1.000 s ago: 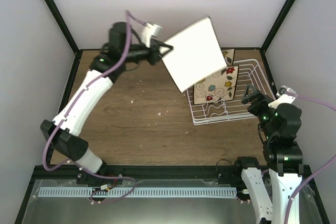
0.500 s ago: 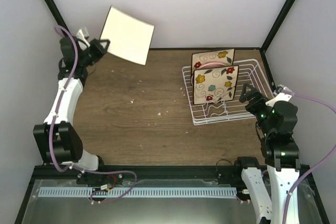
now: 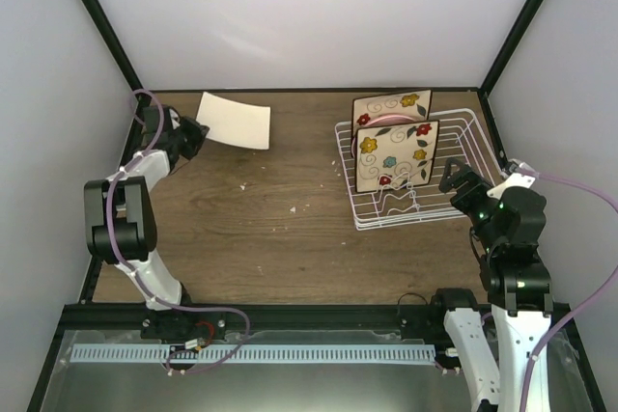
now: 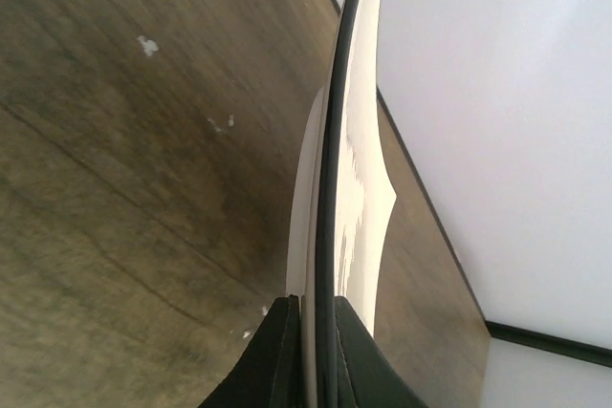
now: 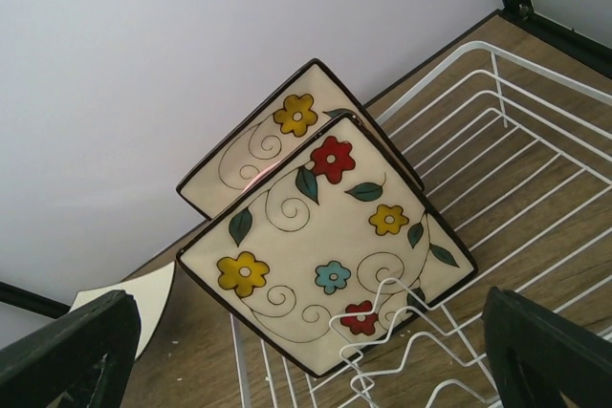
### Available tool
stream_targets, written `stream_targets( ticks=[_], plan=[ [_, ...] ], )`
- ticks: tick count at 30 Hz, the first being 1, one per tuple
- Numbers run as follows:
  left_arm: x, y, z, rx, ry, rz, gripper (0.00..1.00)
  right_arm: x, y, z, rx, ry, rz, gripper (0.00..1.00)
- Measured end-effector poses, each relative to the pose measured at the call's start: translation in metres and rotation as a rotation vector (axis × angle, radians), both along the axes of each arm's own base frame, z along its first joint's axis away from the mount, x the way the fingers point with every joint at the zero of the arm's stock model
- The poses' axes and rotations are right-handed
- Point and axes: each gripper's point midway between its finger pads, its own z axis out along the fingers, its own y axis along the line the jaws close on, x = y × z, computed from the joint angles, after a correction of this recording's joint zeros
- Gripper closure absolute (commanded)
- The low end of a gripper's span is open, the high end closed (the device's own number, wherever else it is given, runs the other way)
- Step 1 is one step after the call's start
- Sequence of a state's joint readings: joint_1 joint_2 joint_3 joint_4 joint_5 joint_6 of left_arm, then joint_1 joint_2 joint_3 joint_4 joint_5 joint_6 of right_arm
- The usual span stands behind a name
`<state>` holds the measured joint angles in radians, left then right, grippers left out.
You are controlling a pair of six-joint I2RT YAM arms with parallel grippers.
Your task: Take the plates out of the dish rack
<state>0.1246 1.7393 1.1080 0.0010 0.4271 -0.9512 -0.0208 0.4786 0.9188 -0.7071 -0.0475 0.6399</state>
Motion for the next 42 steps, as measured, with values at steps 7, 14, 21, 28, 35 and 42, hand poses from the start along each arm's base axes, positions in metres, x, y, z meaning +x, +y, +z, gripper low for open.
stream_targets(
  ticks=[7, 14, 21, 28, 35, 42],
  plan=[
    [0.010, -0.035, -0.003, -0.039, -0.026, -0.021, 0.96, 0.002, 0.000, -0.003, -0.004, 0.014, 0.002, 0.00],
    [0.007, -0.075, -0.032, -0.086, 0.050, -0.062, 0.96, 0.001, -0.001, -0.005, -0.021, 0.036, -0.002, 0.00],
    [0.005, -0.094, -0.044, -0.121, 0.096, -0.039, 0.96, -0.005, -0.003, 0.008, -0.038, 0.021, -0.011, 0.00],
    [0.012, -0.117, -0.051, -0.146, 0.107, -0.045, 0.85, -0.012, -0.005, 0.016, -0.053, 0.020, -0.017, 0.00],
    [0.012, -0.124, -0.072, -0.150, 0.155, -0.030, 0.64, -0.018, -0.006, 0.017, -0.059, 0.032, -0.018, 0.00],
    [0.011, -0.125, -0.085, -0.162, 0.188, -0.017, 0.35, -0.019, -0.006, 0.019, -0.059, 0.032, -0.018, 0.00]
  ],
)
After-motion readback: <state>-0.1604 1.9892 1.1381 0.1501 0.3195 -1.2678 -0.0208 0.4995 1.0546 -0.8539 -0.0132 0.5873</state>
